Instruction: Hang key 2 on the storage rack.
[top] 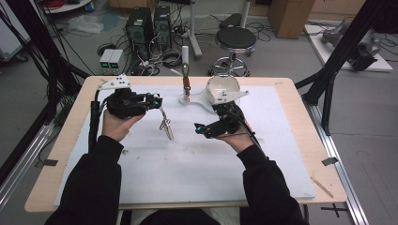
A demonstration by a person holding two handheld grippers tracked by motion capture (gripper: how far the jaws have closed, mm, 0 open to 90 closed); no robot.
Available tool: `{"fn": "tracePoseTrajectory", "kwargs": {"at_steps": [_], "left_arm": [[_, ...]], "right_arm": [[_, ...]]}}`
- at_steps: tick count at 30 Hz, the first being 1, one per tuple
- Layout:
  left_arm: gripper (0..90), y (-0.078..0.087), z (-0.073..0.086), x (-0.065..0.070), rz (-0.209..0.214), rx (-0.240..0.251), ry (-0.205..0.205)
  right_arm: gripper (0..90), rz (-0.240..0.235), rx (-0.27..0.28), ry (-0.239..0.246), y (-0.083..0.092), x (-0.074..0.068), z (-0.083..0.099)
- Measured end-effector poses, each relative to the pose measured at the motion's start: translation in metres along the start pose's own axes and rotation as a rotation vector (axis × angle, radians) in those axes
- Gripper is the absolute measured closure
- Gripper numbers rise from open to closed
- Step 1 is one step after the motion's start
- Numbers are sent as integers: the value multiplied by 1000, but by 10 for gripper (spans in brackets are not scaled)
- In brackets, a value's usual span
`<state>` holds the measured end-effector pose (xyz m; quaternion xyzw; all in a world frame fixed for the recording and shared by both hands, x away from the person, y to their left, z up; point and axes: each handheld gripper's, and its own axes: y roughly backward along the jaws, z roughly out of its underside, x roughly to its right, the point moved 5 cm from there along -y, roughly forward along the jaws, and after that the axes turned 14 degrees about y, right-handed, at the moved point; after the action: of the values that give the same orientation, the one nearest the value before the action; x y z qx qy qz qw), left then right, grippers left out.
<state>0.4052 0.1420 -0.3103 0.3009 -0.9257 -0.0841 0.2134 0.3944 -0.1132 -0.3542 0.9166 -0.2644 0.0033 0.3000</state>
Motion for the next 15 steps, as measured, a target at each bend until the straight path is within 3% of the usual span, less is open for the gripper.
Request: {"fn": "tracePoseTrajectory", "kwargs": {"at_steps": [9,15], "left_arm": [[721,3,-18,-3,-41,25,-12],[721,3,-31,-8,-89,20,-20]], "right_arm": [[13,68,13,-39,23,13,33],[14,106,24,-34,31,21,52]]}}
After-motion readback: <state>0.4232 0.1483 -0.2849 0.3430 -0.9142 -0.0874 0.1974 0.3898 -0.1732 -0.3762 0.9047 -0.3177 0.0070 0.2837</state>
